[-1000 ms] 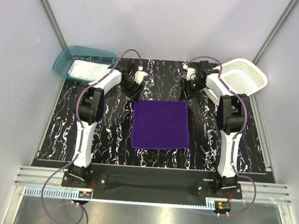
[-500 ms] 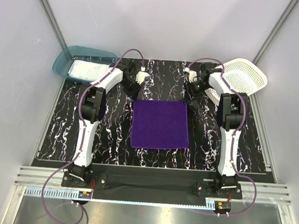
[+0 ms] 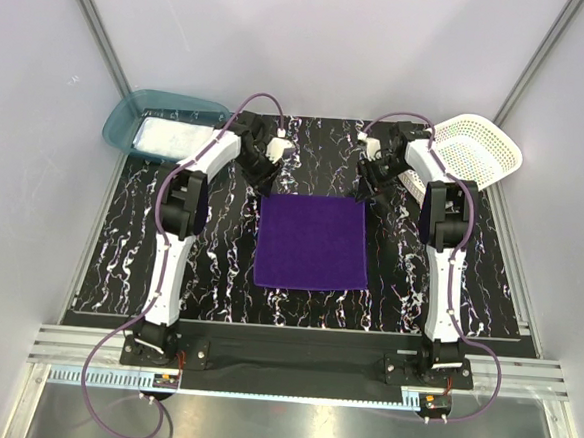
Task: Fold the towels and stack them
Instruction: Fold the towel
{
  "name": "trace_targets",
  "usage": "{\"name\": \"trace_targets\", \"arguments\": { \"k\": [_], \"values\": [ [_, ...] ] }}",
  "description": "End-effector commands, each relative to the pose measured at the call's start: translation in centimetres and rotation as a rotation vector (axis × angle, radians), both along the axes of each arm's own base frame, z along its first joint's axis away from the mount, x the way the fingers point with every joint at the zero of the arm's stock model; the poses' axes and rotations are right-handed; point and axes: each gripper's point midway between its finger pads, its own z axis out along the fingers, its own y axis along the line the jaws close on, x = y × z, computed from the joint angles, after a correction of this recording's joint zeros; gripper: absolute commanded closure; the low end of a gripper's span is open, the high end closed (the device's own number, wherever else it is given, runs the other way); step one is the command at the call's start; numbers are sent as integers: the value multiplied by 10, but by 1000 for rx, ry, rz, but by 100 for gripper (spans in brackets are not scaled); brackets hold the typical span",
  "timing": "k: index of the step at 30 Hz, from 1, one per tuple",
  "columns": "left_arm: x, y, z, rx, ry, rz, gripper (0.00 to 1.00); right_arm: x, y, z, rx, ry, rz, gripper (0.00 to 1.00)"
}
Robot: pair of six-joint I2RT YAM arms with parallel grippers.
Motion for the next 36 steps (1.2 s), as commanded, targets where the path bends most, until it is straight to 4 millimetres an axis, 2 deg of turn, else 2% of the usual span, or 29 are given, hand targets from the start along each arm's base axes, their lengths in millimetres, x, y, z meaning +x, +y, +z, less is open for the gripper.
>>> {"name": "trace_targets", "arguments": {
  "k": [1, 3, 5, 6, 7, 9, 10, 11, 13, 16, 17, 18, 19, 21, 22, 23, 25, 29, 35, 36],
  "values": [
    [9, 6, 20, -11, -55, -33, 55, 3, 4, 11, 36, -20, 45, 51],
    [6, 3, 21, -35, -49, -50, 55, 4, 3, 10, 35, -21, 47, 53],
    [4, 1, 20, -46, -40, -62, 57, 4, 3, 10, 40, -23, 48, 59],
    [3, -1, 20, -59, -37, -71, 60, 4, 3, 9, 42, -23, 51, 61],
    [1, -3, 20, -69, -32, -80, 64, 4, 3, 8, 43, -19, 51, 68],
    [0, -6, 19, -87, -20, -92, 75, 4, 2, 9, 48, -23, 54, 75],
    [0, -7, 18, -91, -13, -91, 91, 5, 1, 10, 51, -25, 53, 79],
    [0, -7, 16, -92, -10, -92, 100, 6, 1, 9, 49, -28, 51, 86],
    [4, -8, 17, -91, -23, -100, 100, 11, -2, 14, 42, -52, 45, 98],
    [28, 0, 27, -36, -124, -55, 100, 29, -9, 29, 14, -142, 9, 100],
    [33, 1, 34, -26, -152, -35, 100, 32, -10, 36, 16, -163, -1, 100],
    [41, 3, 42, -18, -196, -30, 100, 36, -10, 52, 15, -211, -7, 100],
    [43, 5, 54, -18, -231, -11, 100, 41, -11, 52, 18, -252, -15, 100],
    [49, 8, 65, -6, -288, 8, 100, 46, -11, 61, 18, -304, -29, 100],
    [57, 6, 86, -23, -363, 17, 100, 50, -11, 69, 24, -356, -32, 100],
    [53, 8, 80, -21, -358, 22, 100, 51, -10, 70, 24, -371, -34, 100],
    [60, 10, 90, -21, -410, 38, 100, 55, -10, 75, 35, -409, -41, 100],
    [59, 12, 96, -8, -419, 53, 100, 56, -6, 76, 58, -426, -36, 100],
    [47, 12, 112, -28, -446, 62, 100, 56, -9, 96, 48, -496, -52, 100],
    [44, 13, 122, -35, -464, 59, 100, 55, -10, 103, 43, -513, -58, 100]
  ]
}}
